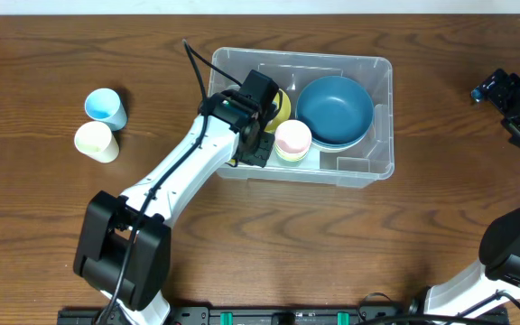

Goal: Pack container
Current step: 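Lower the yellow cup into the bin between the bowl and cup stack, then release the yellow cup and move the left gripper to the blue cup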

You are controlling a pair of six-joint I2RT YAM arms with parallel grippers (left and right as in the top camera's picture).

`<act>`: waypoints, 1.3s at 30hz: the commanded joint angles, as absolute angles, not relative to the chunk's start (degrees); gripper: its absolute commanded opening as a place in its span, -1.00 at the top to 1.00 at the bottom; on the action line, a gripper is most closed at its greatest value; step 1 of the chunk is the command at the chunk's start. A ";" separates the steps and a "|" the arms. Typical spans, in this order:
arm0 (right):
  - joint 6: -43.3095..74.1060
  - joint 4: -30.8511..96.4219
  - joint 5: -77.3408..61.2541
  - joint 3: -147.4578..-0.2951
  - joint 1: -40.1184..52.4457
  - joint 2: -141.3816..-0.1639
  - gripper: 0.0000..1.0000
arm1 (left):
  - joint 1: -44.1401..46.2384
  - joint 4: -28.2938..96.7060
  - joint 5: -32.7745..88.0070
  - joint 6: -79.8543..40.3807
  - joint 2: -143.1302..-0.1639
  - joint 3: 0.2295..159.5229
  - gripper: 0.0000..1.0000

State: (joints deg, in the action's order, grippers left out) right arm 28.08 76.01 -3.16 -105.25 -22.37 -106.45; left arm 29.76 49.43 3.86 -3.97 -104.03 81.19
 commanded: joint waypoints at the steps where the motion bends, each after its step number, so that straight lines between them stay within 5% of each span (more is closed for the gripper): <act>1: 28.69 76.05 -3.05 -105.12 -22.48 -106.06 -0.99 | 29.87 49.21 2.94 -3.66 -104.38 80.82 0.71; 5: 28.69 76.05 -3.05 -105.12 -22.48 -106.06 -0.99 | 29.87 49.17 2.94 -3.66 -104.38 80.82 0.34; 27: 28.69 76.05 -3.05 -105.12 -22.48 -106.06 -0.98 | 26.33 60.47 -0.71 -3.68 -94.28 95.20 0.33; 39: 28.69 76.05 -3.05 -105.12 -22.46 -106.06 -0.98 | 6.26 55.40 -11.51 -6.52 -92.23 95.85 0.20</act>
